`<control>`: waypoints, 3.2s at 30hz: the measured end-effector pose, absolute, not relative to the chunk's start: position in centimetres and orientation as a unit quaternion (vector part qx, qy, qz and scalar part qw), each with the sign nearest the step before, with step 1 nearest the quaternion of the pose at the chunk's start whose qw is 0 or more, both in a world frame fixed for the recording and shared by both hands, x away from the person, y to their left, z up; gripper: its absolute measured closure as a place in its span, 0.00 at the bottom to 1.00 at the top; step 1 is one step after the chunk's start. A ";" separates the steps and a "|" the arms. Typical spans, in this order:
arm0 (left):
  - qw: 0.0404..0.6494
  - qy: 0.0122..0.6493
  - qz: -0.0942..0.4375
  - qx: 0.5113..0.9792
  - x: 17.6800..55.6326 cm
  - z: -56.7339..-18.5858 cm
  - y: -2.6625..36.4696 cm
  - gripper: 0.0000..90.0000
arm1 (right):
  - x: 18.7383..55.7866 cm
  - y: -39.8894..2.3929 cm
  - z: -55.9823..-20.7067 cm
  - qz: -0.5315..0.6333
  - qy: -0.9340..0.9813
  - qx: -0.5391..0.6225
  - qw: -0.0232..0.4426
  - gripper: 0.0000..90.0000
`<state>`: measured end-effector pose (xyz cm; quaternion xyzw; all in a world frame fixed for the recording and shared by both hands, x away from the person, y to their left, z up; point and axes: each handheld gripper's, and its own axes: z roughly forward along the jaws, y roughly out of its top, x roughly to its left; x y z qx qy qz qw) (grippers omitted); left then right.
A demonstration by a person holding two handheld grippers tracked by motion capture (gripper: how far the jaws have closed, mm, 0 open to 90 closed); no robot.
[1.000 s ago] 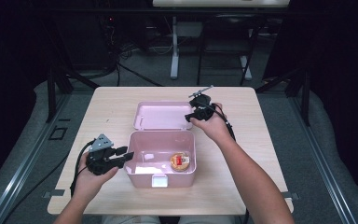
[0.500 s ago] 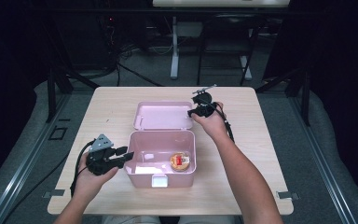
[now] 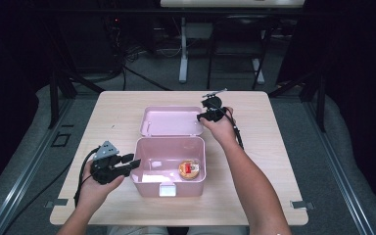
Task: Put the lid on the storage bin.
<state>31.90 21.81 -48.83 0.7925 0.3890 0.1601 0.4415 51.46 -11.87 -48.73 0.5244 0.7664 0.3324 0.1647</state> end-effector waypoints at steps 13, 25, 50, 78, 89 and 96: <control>0.444 0.391 0.157 0.791 31.9 -48.9 21.8 0.68 | 51.7 -11.0 -49.0 0.324 0.754 0.551 0.151 0.81; 0.442 0.391 0.159 0.792 31.9 -48.9 21.8 0.68 | 51.7 -10.9 -48.7 0.324 0.743 0.567 0.146 0.84; 0.439 0.390 0.160 0.793 32.0 -48.9 21.6 0.69 | 51.0 -11.5 -47.2 0.346 0.735 0.564 0.150 0.88; 0.439 0.395 0.157 0.791 32.0 -48.9 21.6 0.68 | 49.0 -11.4 -44.1 0.375 0.721 0.547 0.200 0.93; 0.441 0.396 0.157 0.790 32.0 -48.9 21.6 0.68 | 47.3 -11.5 -43.1 0.396 0.721 0.520 0.232 0.93; 0.441 0.396 0.156 0.790 32.1 -48.9 21.6 0.68 | 46.4 -11.7 -42.8 0.409 0.718 0.505 0.248 0.93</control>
